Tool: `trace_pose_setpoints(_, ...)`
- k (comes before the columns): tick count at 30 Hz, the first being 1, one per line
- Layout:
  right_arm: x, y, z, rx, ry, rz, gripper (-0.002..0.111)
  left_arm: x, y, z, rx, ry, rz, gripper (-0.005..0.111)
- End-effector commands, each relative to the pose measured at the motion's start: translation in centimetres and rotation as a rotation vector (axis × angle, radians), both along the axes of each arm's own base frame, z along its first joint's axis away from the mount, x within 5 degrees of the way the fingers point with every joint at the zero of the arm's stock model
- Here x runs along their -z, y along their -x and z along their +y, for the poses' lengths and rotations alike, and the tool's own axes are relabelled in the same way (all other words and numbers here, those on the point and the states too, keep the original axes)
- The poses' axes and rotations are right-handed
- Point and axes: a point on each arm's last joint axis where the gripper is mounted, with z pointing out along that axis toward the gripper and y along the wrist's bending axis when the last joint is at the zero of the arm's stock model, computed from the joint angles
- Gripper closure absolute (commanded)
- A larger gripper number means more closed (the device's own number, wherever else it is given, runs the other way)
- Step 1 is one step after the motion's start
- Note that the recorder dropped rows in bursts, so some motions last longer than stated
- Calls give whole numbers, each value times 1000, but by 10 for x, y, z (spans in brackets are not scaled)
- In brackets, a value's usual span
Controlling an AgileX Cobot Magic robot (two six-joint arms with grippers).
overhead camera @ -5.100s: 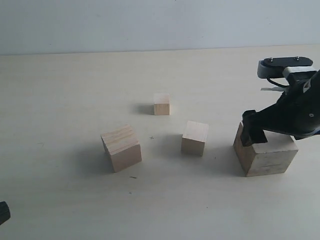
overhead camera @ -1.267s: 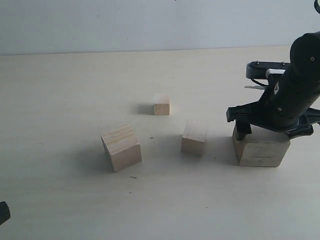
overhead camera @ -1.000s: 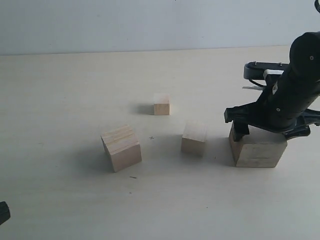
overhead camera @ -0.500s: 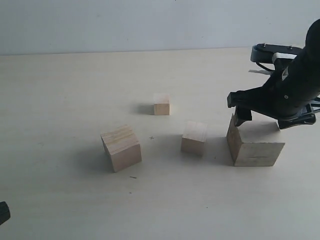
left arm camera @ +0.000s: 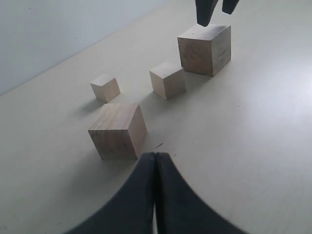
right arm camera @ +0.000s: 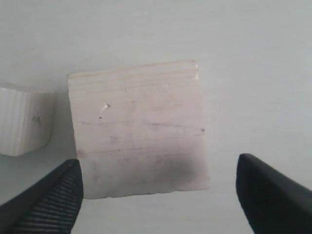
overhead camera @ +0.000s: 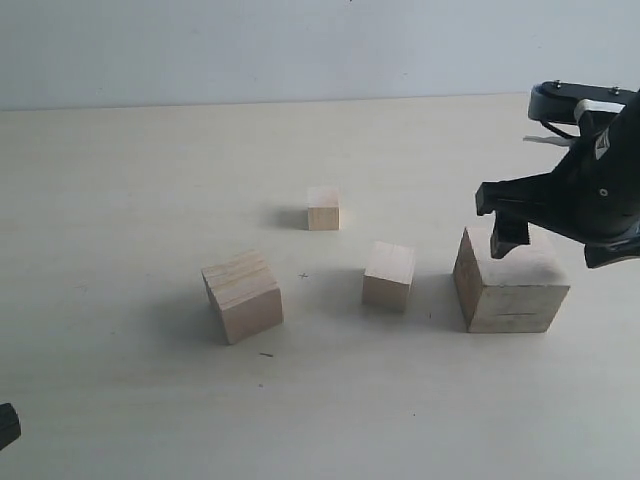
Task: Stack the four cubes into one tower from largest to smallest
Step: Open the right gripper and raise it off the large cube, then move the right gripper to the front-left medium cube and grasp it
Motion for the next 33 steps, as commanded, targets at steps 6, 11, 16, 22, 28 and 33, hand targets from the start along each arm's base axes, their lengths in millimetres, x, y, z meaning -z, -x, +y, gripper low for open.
trace_pose_setpoints(6,-22,1,56,-437,1,-163,31,-1,0,0,-3,14,-4,107)
trace_pose_setpoints(11,-44,-14,85,-735,76,-217,31,-1,0,0,-3,14,-4,107)
trace_pose_setpoints(16,-42,-30,94,-981,139,-115,31,-1,0,0,-3,14,-4,107)
trace_pose_setpoints(22,-50,-37,130,-910,-11,-97,31,-1,0,0,-3,14,-4,107)
trace_pose_setpoints(28,-46,-28,184,-949,-45,-87,31,-1,0,0,-3,14,-4,107)
trace_pose_setpoints(33,-32,-31,217,-926,-61,-60,31,-1,0,0,-3,14,-4,107)
